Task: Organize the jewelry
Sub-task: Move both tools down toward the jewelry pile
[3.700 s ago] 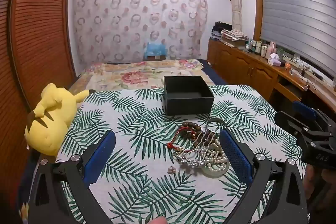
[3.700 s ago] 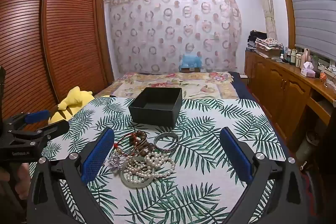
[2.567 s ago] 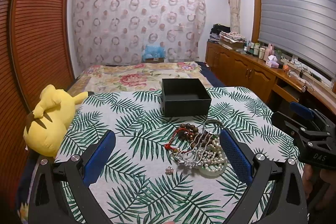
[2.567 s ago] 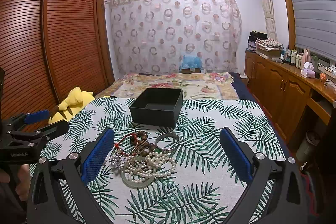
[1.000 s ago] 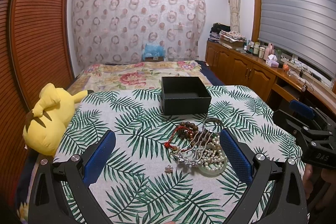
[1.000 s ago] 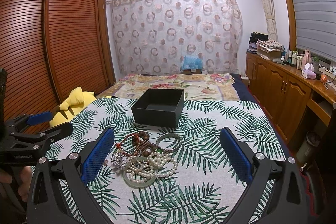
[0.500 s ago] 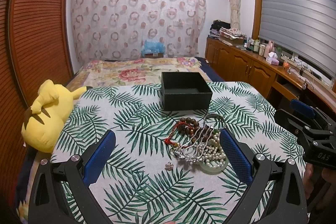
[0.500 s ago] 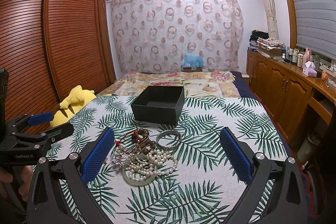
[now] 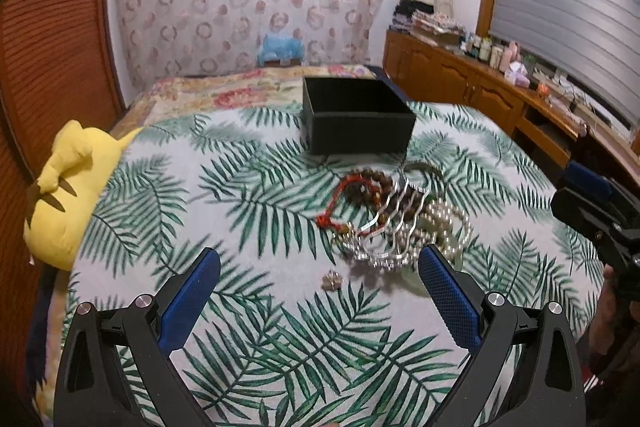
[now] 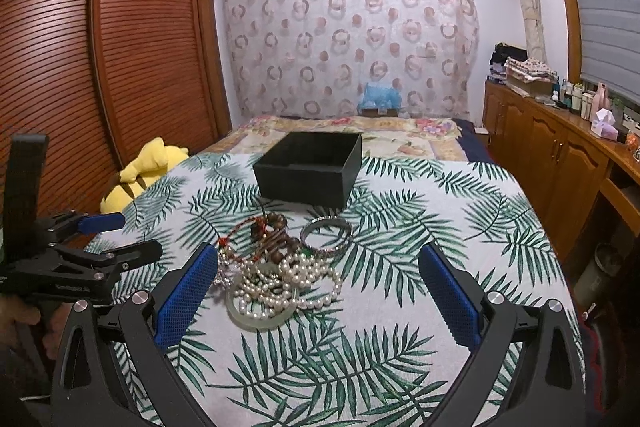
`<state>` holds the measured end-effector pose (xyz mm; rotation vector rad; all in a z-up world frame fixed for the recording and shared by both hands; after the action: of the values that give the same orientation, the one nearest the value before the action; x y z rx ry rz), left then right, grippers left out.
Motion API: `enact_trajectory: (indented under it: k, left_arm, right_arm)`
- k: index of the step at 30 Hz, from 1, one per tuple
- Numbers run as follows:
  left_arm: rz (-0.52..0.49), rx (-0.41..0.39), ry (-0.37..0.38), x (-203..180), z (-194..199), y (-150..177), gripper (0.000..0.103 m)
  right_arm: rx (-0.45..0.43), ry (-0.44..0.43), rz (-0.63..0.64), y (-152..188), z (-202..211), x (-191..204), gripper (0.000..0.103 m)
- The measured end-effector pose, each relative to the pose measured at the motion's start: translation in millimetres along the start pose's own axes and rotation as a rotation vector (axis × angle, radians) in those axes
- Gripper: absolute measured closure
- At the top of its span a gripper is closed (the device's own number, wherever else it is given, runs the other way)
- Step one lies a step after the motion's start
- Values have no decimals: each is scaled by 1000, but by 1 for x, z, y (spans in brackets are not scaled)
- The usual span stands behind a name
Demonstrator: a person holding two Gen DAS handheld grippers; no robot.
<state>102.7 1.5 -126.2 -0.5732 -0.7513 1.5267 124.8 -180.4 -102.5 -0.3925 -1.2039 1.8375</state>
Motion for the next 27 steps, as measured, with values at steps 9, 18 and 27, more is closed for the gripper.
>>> enact_trajectory:
  k: [9, 18, 27]
  left_arm:
    - [-85, 50, 19, -20, -24, 17, 7]
    - [-186, 85, 34, -40, -46, 17, 13]
    - [-228, 68, 77, -57, -53, 9, 44]
  right_arm:
    - [73, 8, 11, 25, -20, -13, 2]
    - [107, 27, 20, 29, -25, -25, 3]
    - [137, 21, 30, 34, -33, -26, 2]
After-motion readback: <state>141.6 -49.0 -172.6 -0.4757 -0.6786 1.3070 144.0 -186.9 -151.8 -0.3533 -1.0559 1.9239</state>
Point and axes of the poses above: each gripper's, at about its wrist camera, not at the fingertips, and z roughly against the way its jaws point, x to its left, y to its underside, the point moved 10 cm from there along -z, roughly the way its jaws point, and after that the axes turned 11 degrees about -y, right-handed, at the moved point
